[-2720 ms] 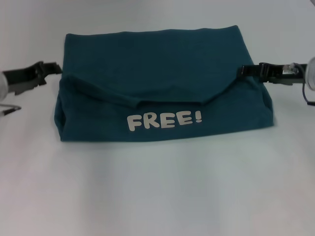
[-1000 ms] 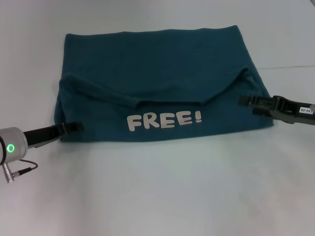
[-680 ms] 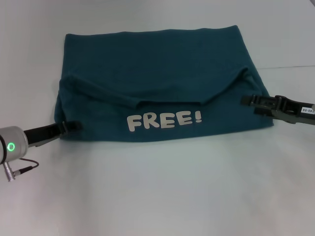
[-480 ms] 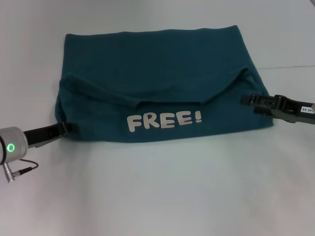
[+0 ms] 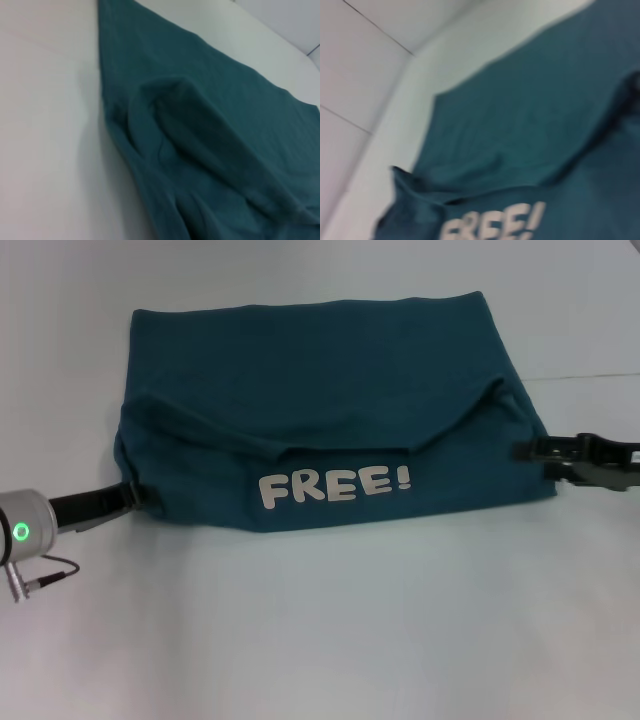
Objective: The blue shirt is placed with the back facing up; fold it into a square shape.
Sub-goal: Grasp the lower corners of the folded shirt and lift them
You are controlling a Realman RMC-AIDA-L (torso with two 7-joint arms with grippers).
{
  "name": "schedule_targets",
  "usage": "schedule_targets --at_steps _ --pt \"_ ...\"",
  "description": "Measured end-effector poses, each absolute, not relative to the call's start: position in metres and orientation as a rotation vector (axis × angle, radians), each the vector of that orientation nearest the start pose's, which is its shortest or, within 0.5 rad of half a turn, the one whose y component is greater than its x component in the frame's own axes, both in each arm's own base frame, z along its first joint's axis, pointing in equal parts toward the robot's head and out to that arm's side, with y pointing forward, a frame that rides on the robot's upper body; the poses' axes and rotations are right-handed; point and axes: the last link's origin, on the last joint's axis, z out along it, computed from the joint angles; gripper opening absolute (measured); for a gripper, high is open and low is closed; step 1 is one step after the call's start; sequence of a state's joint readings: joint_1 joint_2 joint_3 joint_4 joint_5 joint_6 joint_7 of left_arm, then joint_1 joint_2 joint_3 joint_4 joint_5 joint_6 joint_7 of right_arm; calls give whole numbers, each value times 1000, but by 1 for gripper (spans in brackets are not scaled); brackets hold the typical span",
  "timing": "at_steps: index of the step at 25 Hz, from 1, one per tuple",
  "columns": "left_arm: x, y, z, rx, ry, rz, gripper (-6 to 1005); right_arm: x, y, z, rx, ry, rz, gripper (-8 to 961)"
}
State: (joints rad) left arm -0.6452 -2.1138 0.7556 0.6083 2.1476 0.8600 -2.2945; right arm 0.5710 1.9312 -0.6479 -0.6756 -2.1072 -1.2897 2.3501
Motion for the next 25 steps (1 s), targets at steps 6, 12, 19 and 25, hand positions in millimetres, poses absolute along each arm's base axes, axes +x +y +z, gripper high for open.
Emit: schedule_targets --at_steps 6,12,19,25 --pt "-285 412 -8 -1913 -1601 -546 16 312 404 112 -1932 1748 377 836" --pt "-278 414 -2 -1930 -1612 -565 16 305 421 118 -1936 1655 246 836" --pt "-277 415 2 -1929 -1619 -581 17 303 426 93 -1943 1608 222 835" --pt "-272 418 3 -1941 -1604 -590 17 312 425 79 -1926 1600 186 835"
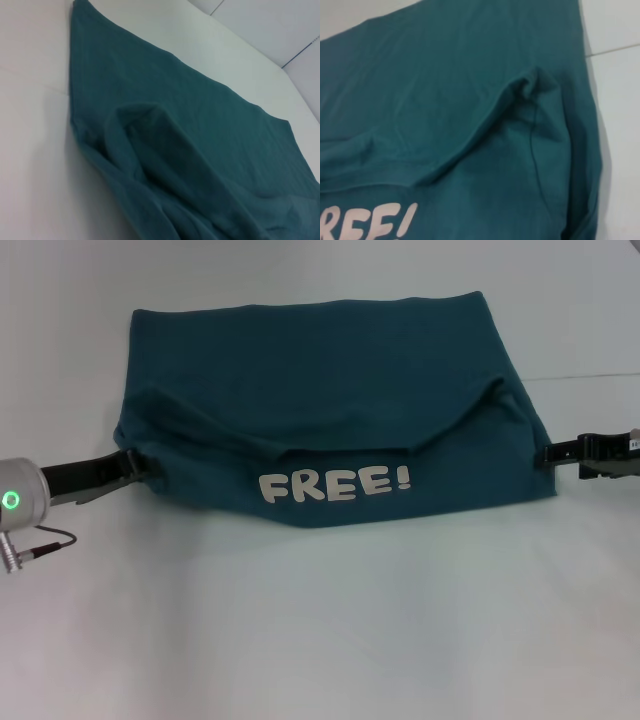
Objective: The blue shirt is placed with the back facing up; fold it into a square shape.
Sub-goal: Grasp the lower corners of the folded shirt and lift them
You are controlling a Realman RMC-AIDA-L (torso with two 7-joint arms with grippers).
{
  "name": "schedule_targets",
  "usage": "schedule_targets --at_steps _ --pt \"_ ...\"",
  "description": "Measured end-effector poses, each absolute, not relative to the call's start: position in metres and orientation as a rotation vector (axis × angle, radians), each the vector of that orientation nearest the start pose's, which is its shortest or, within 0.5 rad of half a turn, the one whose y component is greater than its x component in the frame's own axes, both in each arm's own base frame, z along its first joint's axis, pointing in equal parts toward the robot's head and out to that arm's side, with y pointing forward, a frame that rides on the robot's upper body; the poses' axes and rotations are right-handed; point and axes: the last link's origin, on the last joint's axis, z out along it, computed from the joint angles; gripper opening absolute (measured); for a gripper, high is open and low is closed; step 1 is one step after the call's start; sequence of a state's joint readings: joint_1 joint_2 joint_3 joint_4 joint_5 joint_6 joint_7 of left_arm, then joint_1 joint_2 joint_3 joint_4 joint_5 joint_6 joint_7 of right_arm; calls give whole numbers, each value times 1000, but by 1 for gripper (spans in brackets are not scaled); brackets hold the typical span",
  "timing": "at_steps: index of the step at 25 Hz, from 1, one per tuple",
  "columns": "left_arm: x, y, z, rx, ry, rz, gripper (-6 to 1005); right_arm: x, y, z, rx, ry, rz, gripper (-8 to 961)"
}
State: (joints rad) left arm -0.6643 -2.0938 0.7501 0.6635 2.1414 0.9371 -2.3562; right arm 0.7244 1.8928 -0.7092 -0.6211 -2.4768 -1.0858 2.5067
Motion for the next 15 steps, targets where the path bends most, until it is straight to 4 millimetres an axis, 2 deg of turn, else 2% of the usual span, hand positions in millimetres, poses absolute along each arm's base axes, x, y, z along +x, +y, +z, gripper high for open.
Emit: schedule_targets --at_steps 10,15 --pt "-270 419 4 -1945 -1600 -592 16 312 426 56 -1918 1558 199 834" --pt "-270 420 4 -1943 -1605 -594 17 312 428 51 -1911 1547 197 813"
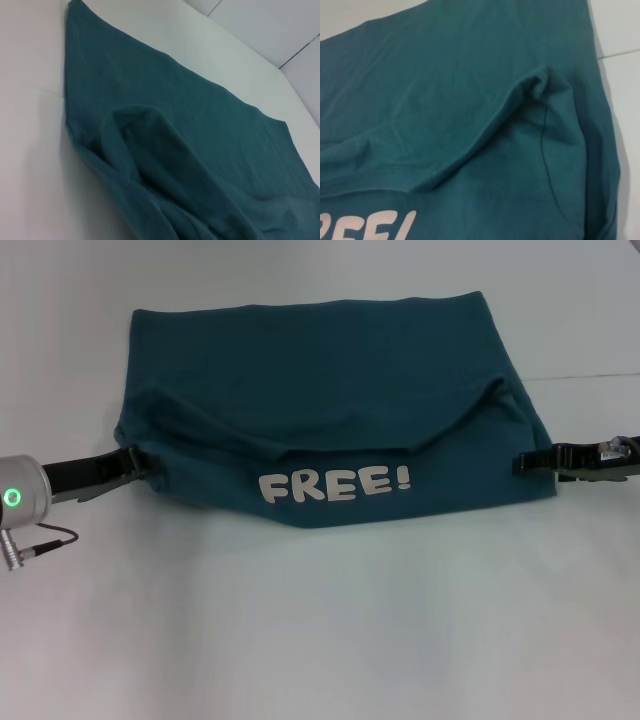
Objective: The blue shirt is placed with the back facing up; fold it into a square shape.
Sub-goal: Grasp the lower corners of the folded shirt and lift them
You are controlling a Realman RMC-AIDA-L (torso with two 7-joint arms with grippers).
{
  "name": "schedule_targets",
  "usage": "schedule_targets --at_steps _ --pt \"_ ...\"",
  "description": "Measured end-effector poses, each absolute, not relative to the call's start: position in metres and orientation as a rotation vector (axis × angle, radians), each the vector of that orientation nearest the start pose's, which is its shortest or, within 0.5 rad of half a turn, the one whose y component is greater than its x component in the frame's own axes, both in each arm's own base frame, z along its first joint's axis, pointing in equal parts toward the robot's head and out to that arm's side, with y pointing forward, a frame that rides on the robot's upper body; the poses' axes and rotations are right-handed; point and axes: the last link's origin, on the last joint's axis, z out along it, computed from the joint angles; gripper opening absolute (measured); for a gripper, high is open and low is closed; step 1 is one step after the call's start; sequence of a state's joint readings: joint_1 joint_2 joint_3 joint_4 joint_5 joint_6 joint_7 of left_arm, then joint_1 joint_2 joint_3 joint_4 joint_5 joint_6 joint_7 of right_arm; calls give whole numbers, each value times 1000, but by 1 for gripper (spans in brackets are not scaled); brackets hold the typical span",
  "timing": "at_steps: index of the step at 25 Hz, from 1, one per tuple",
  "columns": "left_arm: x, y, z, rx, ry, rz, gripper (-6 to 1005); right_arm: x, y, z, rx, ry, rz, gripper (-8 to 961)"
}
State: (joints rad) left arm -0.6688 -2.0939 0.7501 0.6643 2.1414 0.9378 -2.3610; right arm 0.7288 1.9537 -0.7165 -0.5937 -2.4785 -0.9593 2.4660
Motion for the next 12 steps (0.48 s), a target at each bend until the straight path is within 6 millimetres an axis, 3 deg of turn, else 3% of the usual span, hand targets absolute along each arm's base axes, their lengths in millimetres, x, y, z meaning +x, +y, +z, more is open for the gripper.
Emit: schedule_targets --at_steps 12 --pt "-270 420 5 -1936 -1602 -594 16 312 428 38 -1904 1546 192 727"
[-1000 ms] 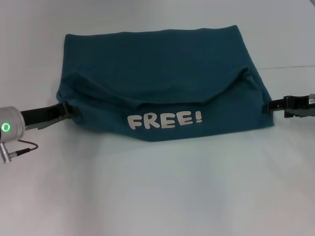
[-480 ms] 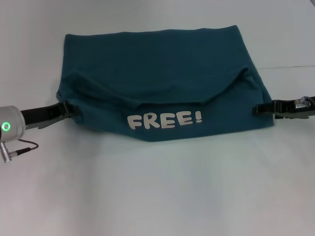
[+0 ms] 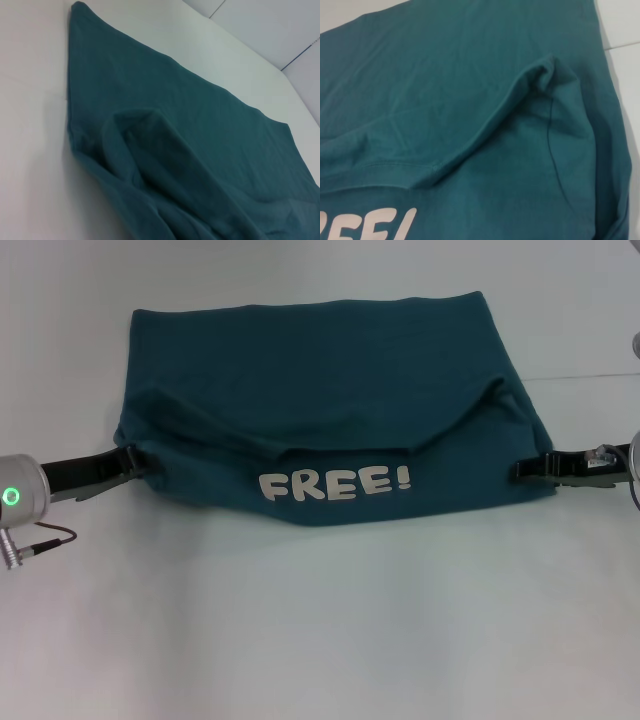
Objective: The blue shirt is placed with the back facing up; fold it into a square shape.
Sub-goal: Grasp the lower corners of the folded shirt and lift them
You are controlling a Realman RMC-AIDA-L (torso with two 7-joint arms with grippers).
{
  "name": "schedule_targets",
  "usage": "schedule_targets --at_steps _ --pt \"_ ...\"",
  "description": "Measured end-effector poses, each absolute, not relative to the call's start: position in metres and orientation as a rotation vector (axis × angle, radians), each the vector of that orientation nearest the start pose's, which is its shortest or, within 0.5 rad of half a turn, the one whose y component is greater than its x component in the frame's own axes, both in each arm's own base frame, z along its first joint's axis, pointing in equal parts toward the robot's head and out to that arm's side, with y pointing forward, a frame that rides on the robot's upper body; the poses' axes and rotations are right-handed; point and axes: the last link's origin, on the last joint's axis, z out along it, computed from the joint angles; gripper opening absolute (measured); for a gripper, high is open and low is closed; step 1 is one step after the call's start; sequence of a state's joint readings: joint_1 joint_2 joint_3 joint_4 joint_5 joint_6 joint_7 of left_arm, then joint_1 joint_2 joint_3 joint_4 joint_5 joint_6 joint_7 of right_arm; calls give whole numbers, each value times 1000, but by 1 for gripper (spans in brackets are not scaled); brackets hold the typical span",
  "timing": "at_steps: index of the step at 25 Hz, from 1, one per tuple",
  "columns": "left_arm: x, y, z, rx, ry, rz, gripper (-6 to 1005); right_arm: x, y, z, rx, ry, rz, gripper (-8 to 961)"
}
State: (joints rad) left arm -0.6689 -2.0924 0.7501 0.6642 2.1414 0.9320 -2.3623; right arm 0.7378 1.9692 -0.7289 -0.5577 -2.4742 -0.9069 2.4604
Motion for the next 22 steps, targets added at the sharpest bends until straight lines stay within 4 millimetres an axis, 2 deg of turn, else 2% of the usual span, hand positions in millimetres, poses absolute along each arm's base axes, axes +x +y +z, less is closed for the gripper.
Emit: schedule_targets --at_steps 1,7,15,20,22 --pt "-271 420 5 -1936 -1602 -593 16 312 428 38 -1904 1545 193 720" --pt "-272 419 5 -1931 -1606 -592 16 311 429 40 -1898 1547 202 476" --pt "-272 419 4 -1938 -1609 -586 17 311 429 42 -1899 1555 205 232" --pt "-271 418 3 -1952 -1612 -579 16 308 430 47 -1911 1550 209 46" --pt "-271 417 4 -1960 -1618 -580 16 306 429 51 -1927 1548 211 45"
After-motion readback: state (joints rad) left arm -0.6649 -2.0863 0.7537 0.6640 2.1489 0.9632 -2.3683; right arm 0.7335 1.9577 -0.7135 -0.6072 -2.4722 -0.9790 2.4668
